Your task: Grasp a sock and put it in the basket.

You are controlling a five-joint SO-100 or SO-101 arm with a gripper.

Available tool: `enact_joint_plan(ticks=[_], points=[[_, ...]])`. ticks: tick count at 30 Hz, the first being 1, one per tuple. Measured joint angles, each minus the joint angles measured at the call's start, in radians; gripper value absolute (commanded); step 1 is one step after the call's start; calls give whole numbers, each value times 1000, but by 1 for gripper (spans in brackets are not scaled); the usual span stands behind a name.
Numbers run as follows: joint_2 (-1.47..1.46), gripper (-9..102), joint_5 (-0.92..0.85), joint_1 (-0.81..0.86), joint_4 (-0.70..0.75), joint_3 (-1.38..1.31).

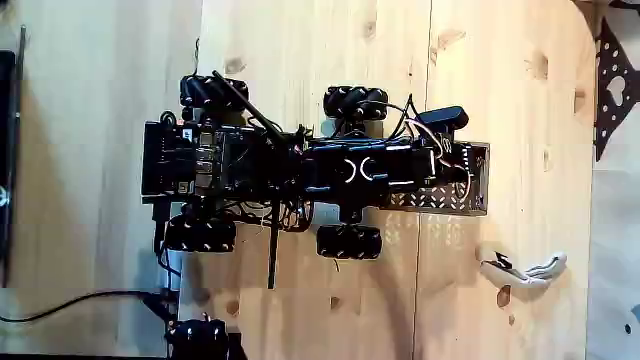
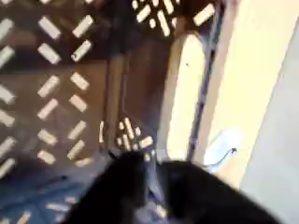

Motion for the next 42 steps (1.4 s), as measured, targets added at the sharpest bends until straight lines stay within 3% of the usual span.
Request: enact_joint_plan(ticks=[23, 42], points=[[0, 0, 0, 34, 0, 0], [0, 0, 0, -34, 0, 0]])
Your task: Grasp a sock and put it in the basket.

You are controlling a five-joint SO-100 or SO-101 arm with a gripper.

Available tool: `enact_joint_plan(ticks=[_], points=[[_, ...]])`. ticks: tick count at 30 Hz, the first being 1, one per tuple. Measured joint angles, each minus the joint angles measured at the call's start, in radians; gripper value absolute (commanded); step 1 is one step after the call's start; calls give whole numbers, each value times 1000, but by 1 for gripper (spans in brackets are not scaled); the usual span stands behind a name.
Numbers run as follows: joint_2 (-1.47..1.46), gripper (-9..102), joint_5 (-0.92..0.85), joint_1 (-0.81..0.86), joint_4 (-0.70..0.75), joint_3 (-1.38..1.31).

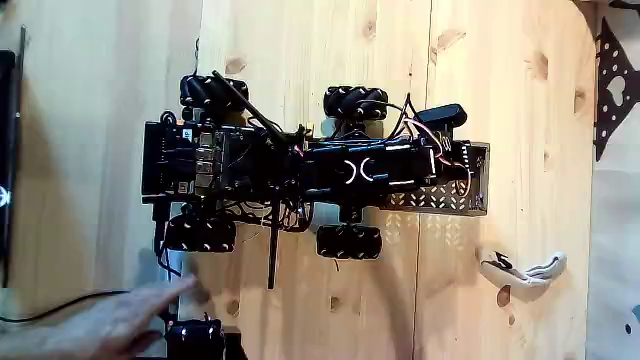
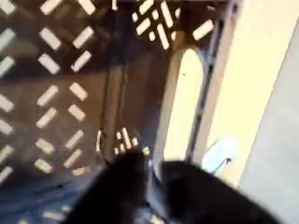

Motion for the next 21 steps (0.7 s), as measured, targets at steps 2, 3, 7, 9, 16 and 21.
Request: enact_joint_plan(ticks=[2, 3, 7, 9, 16, 21], points=[[0, 0, 0, 0, 0, 0], [0, 0, 0, 0, 0, 0], [0, 0, 0, -9, 0, -3], [-2, 0, 0, -28, 3, -23], [-288, 1, 61, -57, 18, -239], [-472, 0, 100, -87, 14, -400]])
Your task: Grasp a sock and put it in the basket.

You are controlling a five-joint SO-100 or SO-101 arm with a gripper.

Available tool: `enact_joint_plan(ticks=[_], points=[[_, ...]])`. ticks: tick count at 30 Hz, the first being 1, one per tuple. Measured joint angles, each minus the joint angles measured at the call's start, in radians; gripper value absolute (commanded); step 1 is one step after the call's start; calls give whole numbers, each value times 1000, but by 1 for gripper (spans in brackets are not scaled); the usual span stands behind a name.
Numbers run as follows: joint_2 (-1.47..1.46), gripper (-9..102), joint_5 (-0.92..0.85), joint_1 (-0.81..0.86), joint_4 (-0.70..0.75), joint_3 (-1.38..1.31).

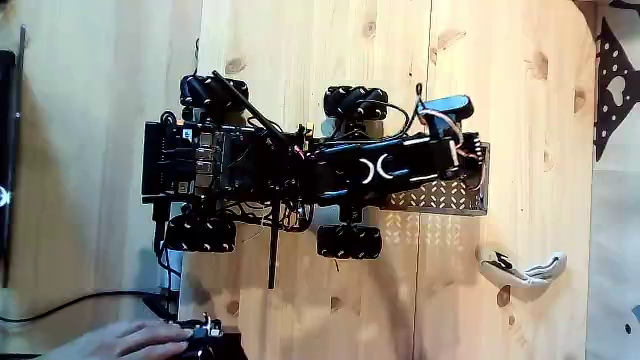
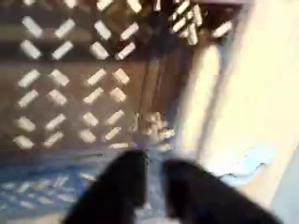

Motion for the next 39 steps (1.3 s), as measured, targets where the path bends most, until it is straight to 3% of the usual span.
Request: enact_joint_plan(ticks=[6, 13, 23, 39], points=[[-23, 0, 15, -9, 81, -124], [-308, 0, 49, -26, 112, -376], [-321, 0, 15, 9, 110, -400], [-302, 0, 55, -97, -46, -479]])
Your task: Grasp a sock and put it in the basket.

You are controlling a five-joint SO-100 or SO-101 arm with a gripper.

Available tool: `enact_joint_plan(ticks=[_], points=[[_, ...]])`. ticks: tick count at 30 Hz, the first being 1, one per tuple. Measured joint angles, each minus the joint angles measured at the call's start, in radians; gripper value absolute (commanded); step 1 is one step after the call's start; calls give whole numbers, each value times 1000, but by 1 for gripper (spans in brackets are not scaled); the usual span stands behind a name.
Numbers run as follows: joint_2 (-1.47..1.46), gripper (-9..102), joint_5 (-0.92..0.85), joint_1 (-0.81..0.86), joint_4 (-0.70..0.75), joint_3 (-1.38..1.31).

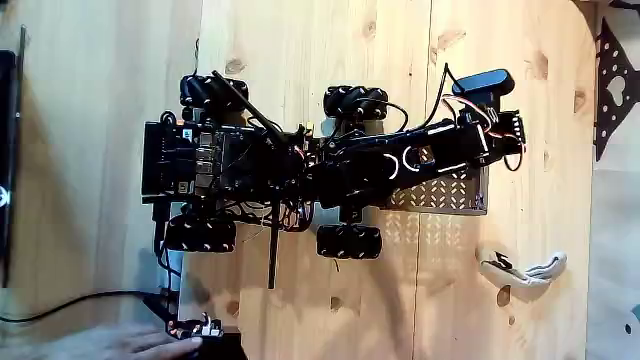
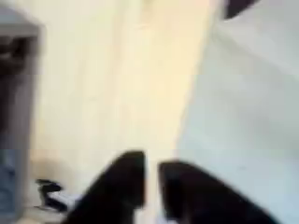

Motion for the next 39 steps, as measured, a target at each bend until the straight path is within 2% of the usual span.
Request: enact_joint_plan(ticks=[7, 10, 17, 29, 30, 33, 39], points=[[-126, 0, 9, -20, 161, -311], [-169, 0, 6, -34, 132, -344], [-296, 0, 2, 23, -60, -368], [-598, 1, 8, 127, -54, -572], [-609, 6, 8, 133, -54, -583], [-652, 9, -5, 155, -54, -620], [-739, 19, 78, 250, -54, -632]])
